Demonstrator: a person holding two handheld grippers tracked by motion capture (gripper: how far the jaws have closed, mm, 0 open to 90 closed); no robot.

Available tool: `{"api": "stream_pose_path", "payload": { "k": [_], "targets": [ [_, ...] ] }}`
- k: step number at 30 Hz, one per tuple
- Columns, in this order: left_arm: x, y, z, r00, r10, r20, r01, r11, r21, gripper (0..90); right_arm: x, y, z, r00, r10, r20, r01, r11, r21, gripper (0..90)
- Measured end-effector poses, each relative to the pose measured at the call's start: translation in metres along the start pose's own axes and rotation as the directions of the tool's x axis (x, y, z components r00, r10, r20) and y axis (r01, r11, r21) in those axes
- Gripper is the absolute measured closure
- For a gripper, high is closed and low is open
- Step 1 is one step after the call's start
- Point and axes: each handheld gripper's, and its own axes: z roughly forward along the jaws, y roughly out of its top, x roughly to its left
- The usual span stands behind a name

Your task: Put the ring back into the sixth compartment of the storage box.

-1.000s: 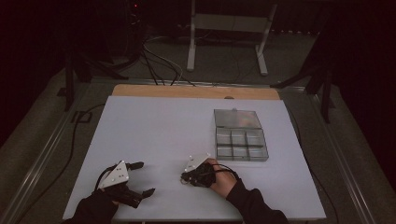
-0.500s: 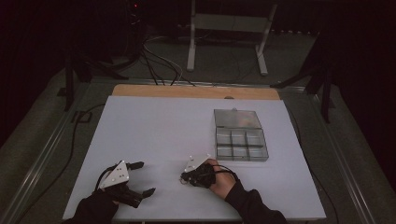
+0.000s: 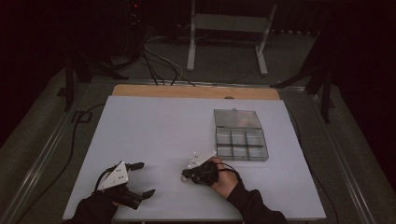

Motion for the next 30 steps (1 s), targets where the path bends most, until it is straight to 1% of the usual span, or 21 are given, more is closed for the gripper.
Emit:
{"api": "stream_pose_path", "payload": {
  "k": [2,3,4,9,10,11,12,14,16,17,19,20,21,22,24,25,26,28,30],
  "targets": [
    [0.0,0.0,0.0,1.0,-0.004,0.002,0.004,1.0,-0.003,1.4,0.0,0.0,-0.001,1.0,0.002,0.004,-0.002,1.0,-0.008,86.8],
    [0.0,0.0,0.0,1.0,-0.004,-0.002,0.004,1.0,-0.004,1.4,-0.001,0.0,-0.002,0.9999,0.011,-0.004,-0.011,1.0,-0.009,86.8],
    [0.0,0.0,-0.001,1.0,-0.001,-0.002,0.001,1.0,-0.005,1.4,-0.001,0.0,-0.003,1.0,0.004,0.008,-0.004,1.0,-0.011,86.8],
    [0.0,0.0,-0.001,1.0,0.0,-0.004,0.0,1.0,-0.005,1.4,-0.002,0.003,-0.01,0.9998,0.019,-0.001,-0.019,0.999,-0.028,86.8],
    [0.0,0.0,-0.001,1.0,-0.002,-0.001,0.002,1.0,-0.008,1.4,-0.002,0.004,-0.012,0.9999,0.014,0.009,-0.013,1.0,-0.028,86.8],
    [0.0,0.0,-0.001,1.0,-0.002,-0.002,0.002,1.0,-0.007,1.4,-0.002,0.004,-0.013,0.9998,0.016,0.009,-0.015,0.999,-0.037,86.8],
    [0.0,0.0,-0.001,1.0,-0.002,-0.004,0.002,1.0,-0.004,1.4,-0.003,0.004,-0.015,0.9998,0.018,0.006,-0.018,0.999,-0.037,86.8],
    [0.0,0.0,-0.001,1.0,-0.001,-0.003,0.001,1.0,-0.001,1.5,-0.004,0.004,-0.016,0.9997,0.019,0.012,-0.019,0.999,-0.04,86.7],
    [0.0,0.0,-0.001,1.0,0.002,-0.002,-0.002,1.0,-0.005,1.4,-0.005,0.005,-0.021,0.999,0.044,0.004,-0.043,0.998,-0.055,86.8],
    [0.0,0.0,-0.001,1.0,0.001,0.0,-0.001,1.0,-0.005,1.4,-0.006,0.006,-0.022,0.9993,0.037,0.012,-0.036,0.998,-0.055,86.7],
    [0.0,0.0,-0.001,1.0,0.003,-0.004,-0.003,1.0,-0.001,1.4,-0.006,0.007,-0.025,0.9983,0.058,0.004,-0.057,0.996,-0.069,86.7],
    [0.0,0.0,-0.001,1.0,0.0,0.0,0.0,1.0,-0.004,1.4,-0.006,0.008,-0.027,0.9989,0.046,0.014,-0.045,0.997,-0.07,86.7],
    [0.0,0.0,-0.001,1.0,0.0,0.0,0.0,1.0,-0.004,1.4,-0.007,0.008,-0.029,0.9986,0.05,0.017,-0.048,0.996,-0.077,86.7],
    [0.0,0.0,-0.001,1.0,0.001,-0.002,-0.001,1.0,-0.002,1.4,-0.008,0.009,-0.031,0.998,0.063,0.006,-0.062,0.994,-0.085,86.8],
    [0.0,0.0,-0.001,1.0,0.001,-0.001,-0.001,1.0,0.002,1.4,-0.008,0.01,-0.034,0.998,0.062,0.017,-0.06,0.994,-0.089,86.7],
    [0.0,0.0,-0.001,1.0,0.002,-0.002,-0.002,1.0,0.002,1.4,-0.009,0.011,-0.039,0.997,0.076,0.014,-0.074,0.992,-0.103,86.7],
    [0.0,0.0,-0.001,1.0,0.002,-0.001,-0.002,1.0,0.001,1.4,-0.009,0.012,-0.041,0.9973,0.069,0.026,-0.066,0.993,-0.101,86.7],
    [0.0,0.0,-0.001,1.0,0.0,-0.003,0.0,1.0,0.002,1.4,-0.009,0.012,-0.043,0.9972,0.067,0.033,-0.063,0.993,-0.099,86.7],
    [0.0,0.0,-0.001,1.0,0.001,-0.002,-0.001,1.0,0.001,1.4,-0.012,0.013,-0.049,0.996,0.085,0.028,-0.081,0.989,-0.125,86.7]
  ]
}}
